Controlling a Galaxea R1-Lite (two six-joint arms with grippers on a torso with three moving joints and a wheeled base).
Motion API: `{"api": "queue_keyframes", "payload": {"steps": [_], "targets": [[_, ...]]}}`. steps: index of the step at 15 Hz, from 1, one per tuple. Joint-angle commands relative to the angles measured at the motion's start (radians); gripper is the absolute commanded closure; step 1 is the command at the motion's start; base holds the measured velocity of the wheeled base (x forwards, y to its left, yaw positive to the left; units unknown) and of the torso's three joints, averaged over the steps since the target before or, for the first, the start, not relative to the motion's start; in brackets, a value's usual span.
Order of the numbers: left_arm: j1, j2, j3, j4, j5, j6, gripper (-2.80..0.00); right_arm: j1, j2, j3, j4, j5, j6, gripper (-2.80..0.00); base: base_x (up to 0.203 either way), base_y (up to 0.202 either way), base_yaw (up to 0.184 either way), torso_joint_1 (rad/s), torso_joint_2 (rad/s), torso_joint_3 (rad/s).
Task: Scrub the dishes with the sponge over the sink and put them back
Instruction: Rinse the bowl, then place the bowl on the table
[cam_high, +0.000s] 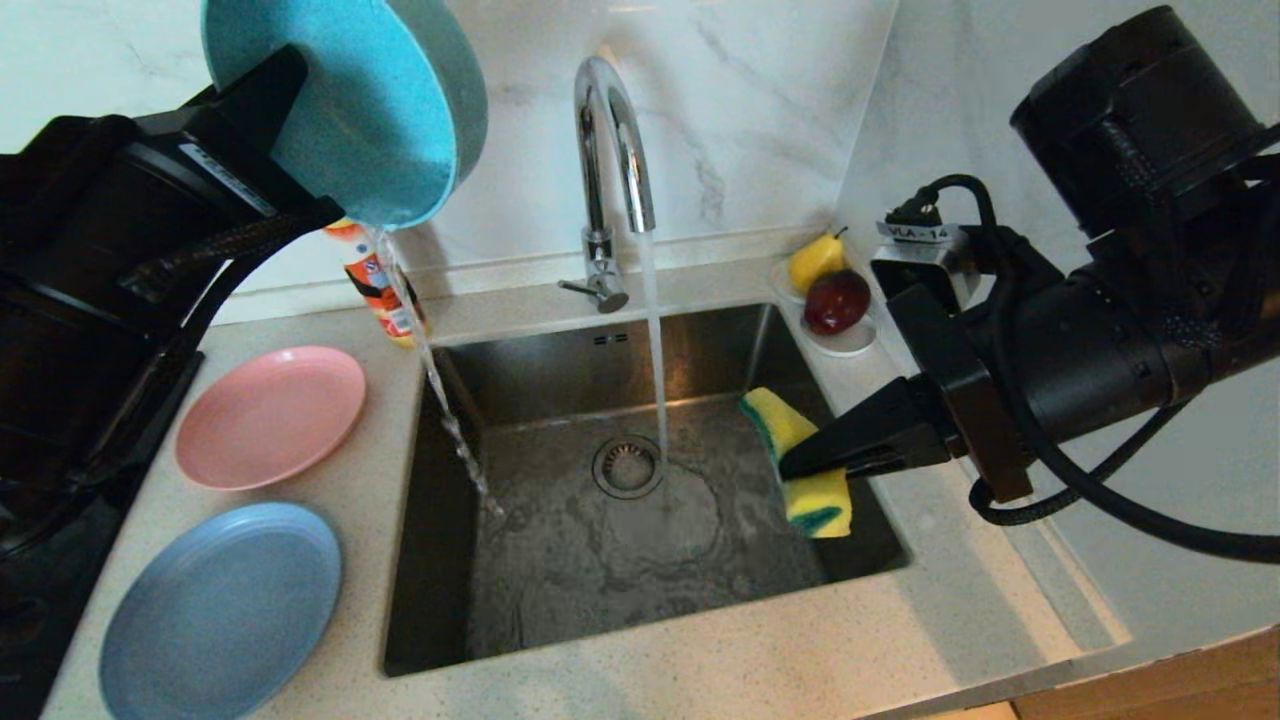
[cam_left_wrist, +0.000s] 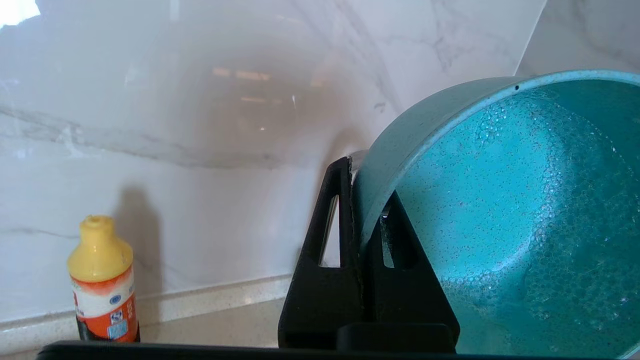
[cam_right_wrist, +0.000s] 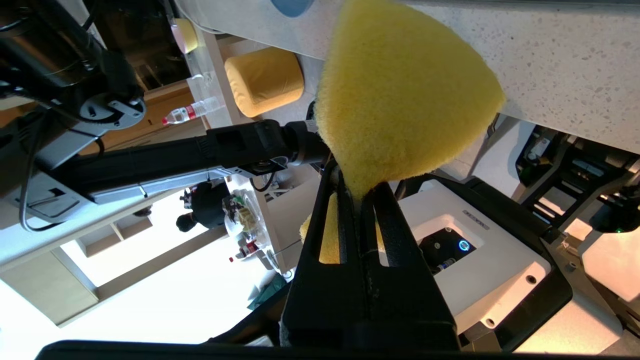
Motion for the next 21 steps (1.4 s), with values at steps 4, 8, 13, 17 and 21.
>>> {"api": "queue_keyframes", "payload": {"steps": [4,8,13,17,21], "targets": [[0.03,-0.019,0.003,0.302,0.016,-0.009,0.0,-0.002,-0.024,0.008,0.004,0.002,0.004,0.0,0.0,0.0,0.0,0.0,0.0,0.0],[0.063,-0.143,-0.095,0.927,0.019,-0.124,0.0,-0.002,-0.027,0.003,0.004,0.0,-0.001,0.0,0.0,0.0,0.0,0.0,0.0,0.0],[0.182,-0.228,-0.323,1.474,0.005,-0.192,0.0,-0.008,-0.016,0.016,0.004,-0.001,-0.003,0.0,0.0,0.0,0.0,0.0,0.0,0.0],[0.278,-0.115,-0.397,1.566,0.004,-0.24,0.0,-0.01,-0.036,0.063,-0.001,-0.001,-0.032,0.0,0.0,0.0,0.0,0.0,0.0,0.0],[0.48,0.037,-0.525,1.585,-0.006,-0.423,0.0,-0.01,-0.042,0.065,-0.001,-0.001,-0.034,0.0,0.0,0.0,0.0,0.0,0.0,0.0]]}}
